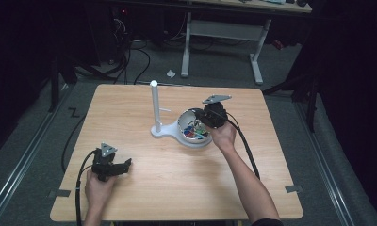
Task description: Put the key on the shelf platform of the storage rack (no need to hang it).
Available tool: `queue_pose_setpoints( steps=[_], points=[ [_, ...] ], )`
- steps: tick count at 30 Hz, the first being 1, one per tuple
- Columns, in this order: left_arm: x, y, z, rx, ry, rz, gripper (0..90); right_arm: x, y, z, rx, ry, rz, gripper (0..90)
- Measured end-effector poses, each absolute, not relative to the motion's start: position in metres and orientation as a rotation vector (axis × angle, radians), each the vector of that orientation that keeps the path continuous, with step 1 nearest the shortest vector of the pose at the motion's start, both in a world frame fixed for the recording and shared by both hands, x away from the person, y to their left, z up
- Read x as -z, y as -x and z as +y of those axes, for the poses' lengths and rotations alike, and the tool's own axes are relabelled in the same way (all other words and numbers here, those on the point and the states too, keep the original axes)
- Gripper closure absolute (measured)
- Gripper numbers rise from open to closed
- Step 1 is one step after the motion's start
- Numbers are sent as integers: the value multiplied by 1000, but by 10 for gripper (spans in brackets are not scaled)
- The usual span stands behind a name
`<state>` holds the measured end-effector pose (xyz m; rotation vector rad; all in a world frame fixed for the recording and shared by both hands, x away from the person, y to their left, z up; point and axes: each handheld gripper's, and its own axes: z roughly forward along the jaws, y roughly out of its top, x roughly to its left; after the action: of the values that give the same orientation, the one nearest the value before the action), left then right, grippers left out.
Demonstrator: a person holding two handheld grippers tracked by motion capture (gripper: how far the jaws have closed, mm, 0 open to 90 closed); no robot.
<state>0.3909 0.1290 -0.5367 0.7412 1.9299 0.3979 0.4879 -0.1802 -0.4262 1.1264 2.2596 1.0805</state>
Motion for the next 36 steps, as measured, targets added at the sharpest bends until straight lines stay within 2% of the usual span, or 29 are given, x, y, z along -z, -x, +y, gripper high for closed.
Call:
queue_pose_setpoints(
  steps=[7, 9, 10, 16, 26, 36],
  points=[
    [537, -391, 129, -397, -742, 1930, 184, 430, -490, -183, -1079, -1145, 2256, 868],
    [537, -391, 129, -398, -743, 1929, 184, 431, -490, -184, -1091, -1162, 2257, 811],
    [537, -391, 129, -397, -740, 1931, 184, 431, -489, -186, -1127, -1182, 2250, 749],
    [537, -391, 129, -397, -741, 1930, 184, 427, -485, -190, -1116, -1183, 2235, 654],
    [537, -391, 129, -397, -740, 1930, 184, 420, -472, -207, -1150, -1208, 2199, 578],
    [537, -391, 129, -397, -740, 1931, 184, 407, -455, -233, -1128, -1220, 2144, 555]
  ],
)
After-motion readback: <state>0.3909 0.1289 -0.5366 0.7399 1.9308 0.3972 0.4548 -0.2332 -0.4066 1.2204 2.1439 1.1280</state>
